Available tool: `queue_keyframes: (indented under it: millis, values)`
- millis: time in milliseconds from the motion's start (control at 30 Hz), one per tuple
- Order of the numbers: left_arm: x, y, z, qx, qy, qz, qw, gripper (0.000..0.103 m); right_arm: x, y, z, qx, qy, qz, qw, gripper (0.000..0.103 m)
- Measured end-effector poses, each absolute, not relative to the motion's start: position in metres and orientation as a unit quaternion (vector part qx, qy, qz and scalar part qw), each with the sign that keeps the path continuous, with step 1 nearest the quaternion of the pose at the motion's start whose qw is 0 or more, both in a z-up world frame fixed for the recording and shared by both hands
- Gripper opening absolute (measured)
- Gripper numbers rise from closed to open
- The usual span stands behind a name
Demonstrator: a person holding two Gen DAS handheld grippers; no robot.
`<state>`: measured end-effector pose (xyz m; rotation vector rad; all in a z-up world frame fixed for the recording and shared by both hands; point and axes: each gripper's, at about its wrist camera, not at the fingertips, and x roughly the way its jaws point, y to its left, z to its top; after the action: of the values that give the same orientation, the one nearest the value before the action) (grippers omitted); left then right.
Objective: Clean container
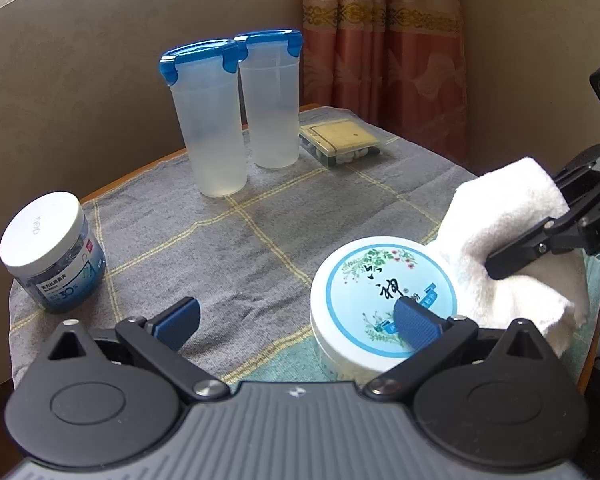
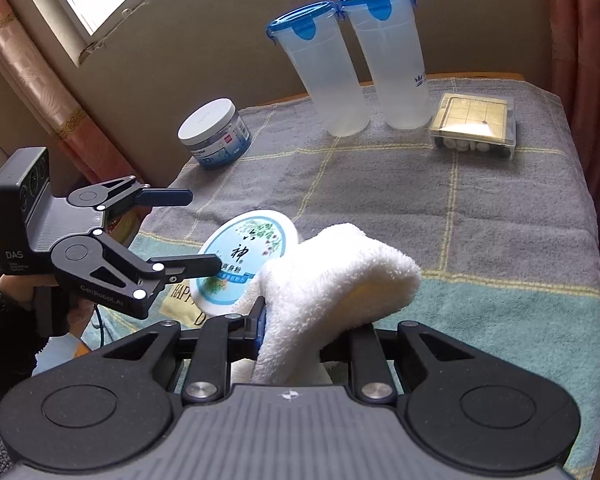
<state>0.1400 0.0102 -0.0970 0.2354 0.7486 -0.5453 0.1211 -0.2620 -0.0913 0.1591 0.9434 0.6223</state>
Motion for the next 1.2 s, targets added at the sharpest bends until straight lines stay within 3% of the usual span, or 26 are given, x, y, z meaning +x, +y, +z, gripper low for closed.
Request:
queue_keyframes:
  millis: [700,1200]
  values:
    - [0.144,0.010,-0.097,0.104,0.372,-0.266,0.883,0.103,0.207,-0.235,-0.090,0.057,0.431,0.328,0.838,0.025]
    - [0.143,0.007,-0.096,0.103,0.376,-0.255,0.885,0.103,0.142,-0.266,-0.100,0.115,0.449,0.334,0.821,0.025]
